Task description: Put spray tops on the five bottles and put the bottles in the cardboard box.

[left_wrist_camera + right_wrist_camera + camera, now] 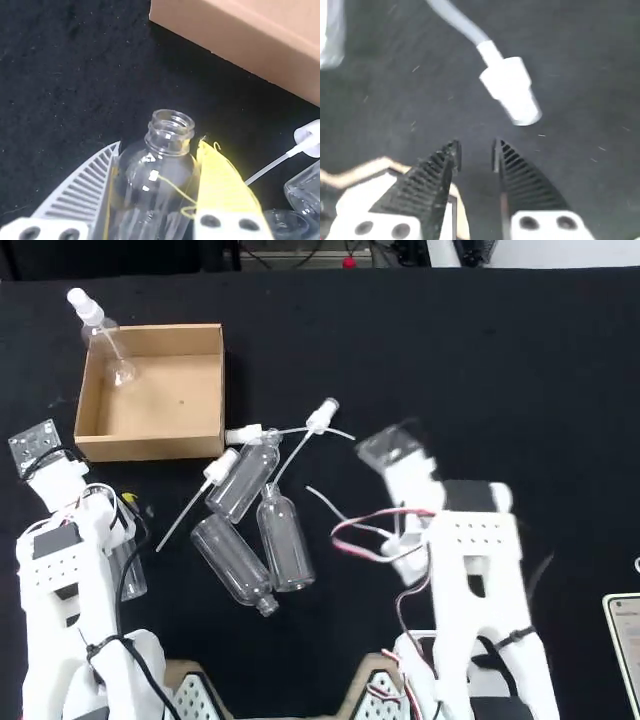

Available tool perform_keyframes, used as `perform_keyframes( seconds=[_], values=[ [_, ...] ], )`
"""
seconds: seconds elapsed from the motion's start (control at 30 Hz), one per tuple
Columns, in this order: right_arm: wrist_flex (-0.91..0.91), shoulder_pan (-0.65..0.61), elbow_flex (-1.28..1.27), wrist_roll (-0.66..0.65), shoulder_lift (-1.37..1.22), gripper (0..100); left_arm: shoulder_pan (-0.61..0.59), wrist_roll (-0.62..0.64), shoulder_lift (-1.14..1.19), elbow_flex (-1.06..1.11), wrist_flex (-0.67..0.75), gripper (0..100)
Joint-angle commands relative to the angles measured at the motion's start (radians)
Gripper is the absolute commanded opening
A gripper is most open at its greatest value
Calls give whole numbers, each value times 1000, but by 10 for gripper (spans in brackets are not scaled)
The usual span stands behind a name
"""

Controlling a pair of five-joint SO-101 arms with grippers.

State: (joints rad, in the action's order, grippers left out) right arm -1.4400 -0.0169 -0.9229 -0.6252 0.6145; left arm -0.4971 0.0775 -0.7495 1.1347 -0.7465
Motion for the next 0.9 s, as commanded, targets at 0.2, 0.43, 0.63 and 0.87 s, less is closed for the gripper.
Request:
perform_keyframes(
  seconds=[0.2,0.43,0.63,0.87],
  values=[
    [126,-26,-131,-160,22,119,2,5,-26,-8,20,84],
    [470,198,-220,-158,22,120,2,3,-26,-8,20,84],
    [764,284,-278,-43,22,123,2,3,-26,-8,20,84],
    [796,253,-226,212,24,124,1,3,-26,-8,20,84]
  ],
)
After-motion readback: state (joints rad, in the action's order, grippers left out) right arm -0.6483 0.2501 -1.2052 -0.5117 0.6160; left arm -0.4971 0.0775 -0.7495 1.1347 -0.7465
